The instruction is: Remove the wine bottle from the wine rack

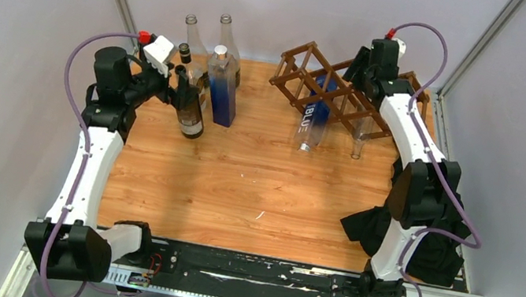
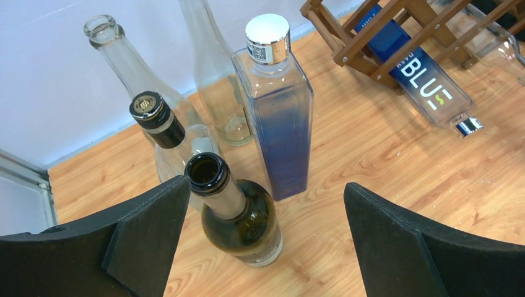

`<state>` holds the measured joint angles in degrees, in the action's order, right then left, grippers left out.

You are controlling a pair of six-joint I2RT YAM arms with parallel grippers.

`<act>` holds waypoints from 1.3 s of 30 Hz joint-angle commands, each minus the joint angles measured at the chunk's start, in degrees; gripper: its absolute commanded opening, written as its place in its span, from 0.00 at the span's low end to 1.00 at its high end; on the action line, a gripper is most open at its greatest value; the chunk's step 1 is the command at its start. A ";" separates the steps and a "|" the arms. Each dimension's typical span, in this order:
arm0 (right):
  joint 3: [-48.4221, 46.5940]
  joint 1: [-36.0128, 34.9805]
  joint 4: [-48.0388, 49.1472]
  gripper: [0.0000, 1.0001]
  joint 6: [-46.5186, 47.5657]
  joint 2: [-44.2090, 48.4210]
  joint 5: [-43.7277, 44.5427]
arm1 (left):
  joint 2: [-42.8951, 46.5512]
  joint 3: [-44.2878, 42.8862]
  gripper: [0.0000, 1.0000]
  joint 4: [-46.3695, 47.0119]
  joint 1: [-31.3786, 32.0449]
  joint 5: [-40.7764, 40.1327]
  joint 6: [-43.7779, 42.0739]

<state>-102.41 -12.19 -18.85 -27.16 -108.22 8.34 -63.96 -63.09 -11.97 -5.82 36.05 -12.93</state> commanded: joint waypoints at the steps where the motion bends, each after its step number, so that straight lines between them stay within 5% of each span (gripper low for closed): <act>1: 1.58 1.28 -0.63 0.82 1.02 4.35 2.50 | 1.02 -2.18 1.00 -3.19 -0.04 0.91 -1.31; 7: 6.70 1.22 -3.63 0.92 1.71 14.10 3.63 | 0.85 -4.14 1.00 -6.16 -0.05 0.60 -2.55; 13: 22.73 0.07 -0.40 0.94 -2.45 29.33 -3.66 | 0.35 -5.66 1.00 -6.76 -0.04 -0.03 -0.33; 18: 31.80 -10.73 -0.43 0.94 -2.75 35.20 2.33 | -0.44 -6.41 1.00 -6.34 0.02 0.01 2.42; 26: 41.81 -22.85 12.60 0.91 -6.47 31.35 10.36 | 0.93 -5.04 1.00 -5.73 -0.06 0.26 3.26; 30: 42.88 -23.11 20.52 0.90 -7.34 25.76 12.40 | 2.00 -3.65 1.00 -5.44 -0.06 -0.10 2.82; 39: 35.75 -20.87 19.16 0.93 -5.96 12.10 16.93 | 2.29 -3.54 1.00 -5.70 -0.06 0.55 3.52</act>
<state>-64.27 -34.44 -1.02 -33.01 -93.10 20.99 -62.83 -67.09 -17.80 -5.82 35.86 -10.20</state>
